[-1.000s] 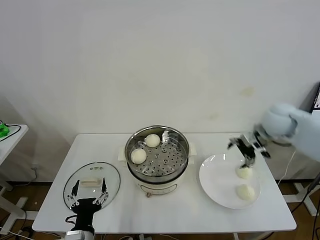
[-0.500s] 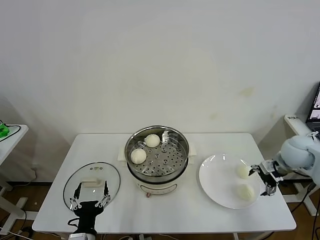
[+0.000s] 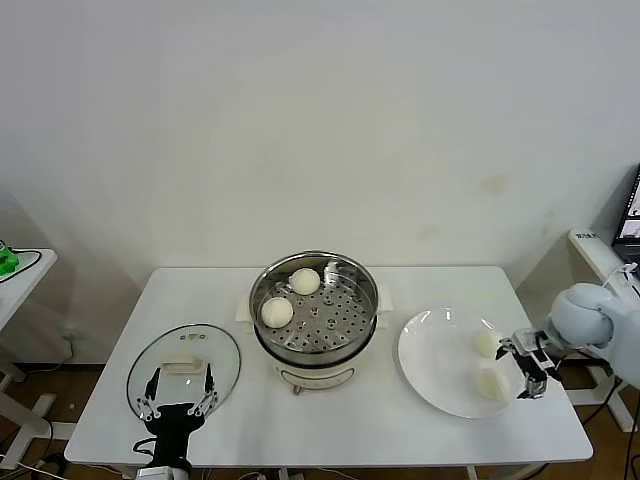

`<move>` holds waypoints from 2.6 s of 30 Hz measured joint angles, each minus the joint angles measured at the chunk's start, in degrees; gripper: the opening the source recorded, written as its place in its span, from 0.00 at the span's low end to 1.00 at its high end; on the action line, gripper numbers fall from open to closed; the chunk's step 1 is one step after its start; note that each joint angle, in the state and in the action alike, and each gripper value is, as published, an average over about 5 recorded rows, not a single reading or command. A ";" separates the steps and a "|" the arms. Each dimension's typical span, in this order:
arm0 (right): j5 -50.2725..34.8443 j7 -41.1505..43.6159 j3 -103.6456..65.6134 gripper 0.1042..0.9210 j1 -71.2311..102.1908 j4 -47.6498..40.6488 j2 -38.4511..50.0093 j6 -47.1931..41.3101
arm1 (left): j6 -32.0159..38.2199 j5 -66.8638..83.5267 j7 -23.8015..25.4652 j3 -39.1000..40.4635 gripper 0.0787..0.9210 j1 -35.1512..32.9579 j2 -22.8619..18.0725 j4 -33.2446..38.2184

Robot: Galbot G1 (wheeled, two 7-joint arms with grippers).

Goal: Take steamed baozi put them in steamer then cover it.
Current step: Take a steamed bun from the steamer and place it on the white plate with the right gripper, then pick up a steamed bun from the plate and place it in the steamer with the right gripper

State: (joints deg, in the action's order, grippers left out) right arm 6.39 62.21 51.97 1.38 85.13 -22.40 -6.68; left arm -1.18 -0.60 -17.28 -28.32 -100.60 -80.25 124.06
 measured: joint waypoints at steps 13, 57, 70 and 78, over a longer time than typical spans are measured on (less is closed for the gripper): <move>0.28 -0.27 -0.18 0.88 1.17 -3.36 -3.59 -1.24 | 0.01 0.46 0.00 -0.22 0.88 0.71 -0.03 -1.05; -2.52 0.68 -1.14 0.55 -3.70 -3.65 -5.05 -2.73 | 0.26 0.75 -0.13 -0.09 0.88 0.78 0.00 -0.83; -7.68 0.49 5.65 0.56 -23.19 -5.73 -13.40 -2.02 | 0.23 1.54 -0.11 -0.26 0.88 0.71 0.20 -0.13; -9.64 -0.10 10.01 0.56 -32.47 -5.10 -21.86 -1.12 | -0.81 3.35 -0.06 -0.35 0.88 0.85 0.86 -0.08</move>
State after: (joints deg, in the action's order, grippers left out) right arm -3.25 62.11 61.99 -31.08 80.03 -44.26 -7.79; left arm -1.98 2.75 -17.33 -28.66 -99.74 -79.39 123.98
